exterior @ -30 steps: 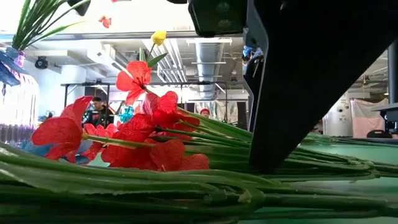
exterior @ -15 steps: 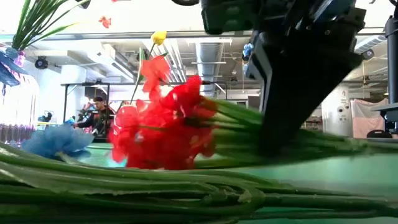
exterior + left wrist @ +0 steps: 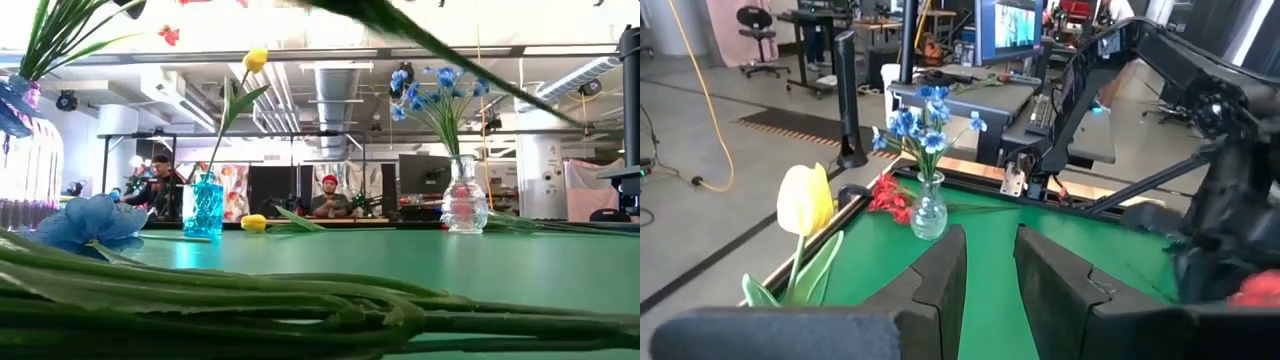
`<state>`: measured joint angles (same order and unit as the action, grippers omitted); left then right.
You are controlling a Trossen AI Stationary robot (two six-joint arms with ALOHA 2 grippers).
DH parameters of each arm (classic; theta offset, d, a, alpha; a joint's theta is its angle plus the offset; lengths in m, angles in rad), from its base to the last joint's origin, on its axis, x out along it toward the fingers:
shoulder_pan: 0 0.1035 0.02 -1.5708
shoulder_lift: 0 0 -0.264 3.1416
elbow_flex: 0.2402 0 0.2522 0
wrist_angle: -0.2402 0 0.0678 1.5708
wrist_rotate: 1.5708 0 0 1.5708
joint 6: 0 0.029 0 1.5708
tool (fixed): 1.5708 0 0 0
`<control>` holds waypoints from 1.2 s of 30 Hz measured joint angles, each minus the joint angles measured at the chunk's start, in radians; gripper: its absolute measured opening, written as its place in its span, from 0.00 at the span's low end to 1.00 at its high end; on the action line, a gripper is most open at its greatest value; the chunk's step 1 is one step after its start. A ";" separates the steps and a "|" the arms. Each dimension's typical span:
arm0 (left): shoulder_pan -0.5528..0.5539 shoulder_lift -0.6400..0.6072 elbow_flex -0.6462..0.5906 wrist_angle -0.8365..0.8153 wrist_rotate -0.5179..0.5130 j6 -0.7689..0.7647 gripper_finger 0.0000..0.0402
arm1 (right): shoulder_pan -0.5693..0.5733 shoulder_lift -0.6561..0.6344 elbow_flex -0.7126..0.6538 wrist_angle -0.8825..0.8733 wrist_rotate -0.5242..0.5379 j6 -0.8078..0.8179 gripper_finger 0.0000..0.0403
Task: Sort flowers into vase by color
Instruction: Put the bottom red flowers into the purple vase
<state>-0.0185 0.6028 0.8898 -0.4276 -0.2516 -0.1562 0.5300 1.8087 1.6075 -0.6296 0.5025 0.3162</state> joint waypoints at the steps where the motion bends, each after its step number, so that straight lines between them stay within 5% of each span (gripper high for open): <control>1: 0.000 -0.001 0.000 -0.002 0.002 -0.014 0.19 | 0.000 -0.016 -0.013 0.087 -0.002 -0.058 0.05; 7: -0.001 0.005 0.000 0.001 0.095 -0.066 0.19 | -0.003 -0.089 -0.106 0.380 -0.009 -0.326 0.04; 15: -0.003 0.015 0.111 -0.047 0.150 -0.073 0.19 | -0.026 -0.208 -0.305 0.602 -0.032 -0.443 0.04; 20: -0.041 0.006 0.170 -0.088 0.306 -0.120 0.19 | -0.060 -0.285 -0.414 0.740 -0.116 -0.475 0.04; 31: -0.353 0.010 0.118 -0.028 0.289 -0.252 0.19 | -0.141 -0.301 -0.575 1.245 -0.347 -0.561 0.04; 36: -0.534 0.012 0.131 -0.170 0.272 -0.365 0.19 | -0.145 -0.285 -0.594 1.299 -0.353 -0.564 0.04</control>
<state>-0.5523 0.6147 1.0208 -0.5977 0.0200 -0.5210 0.3848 1.5242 1.0135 0.6693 0.1493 -0.2474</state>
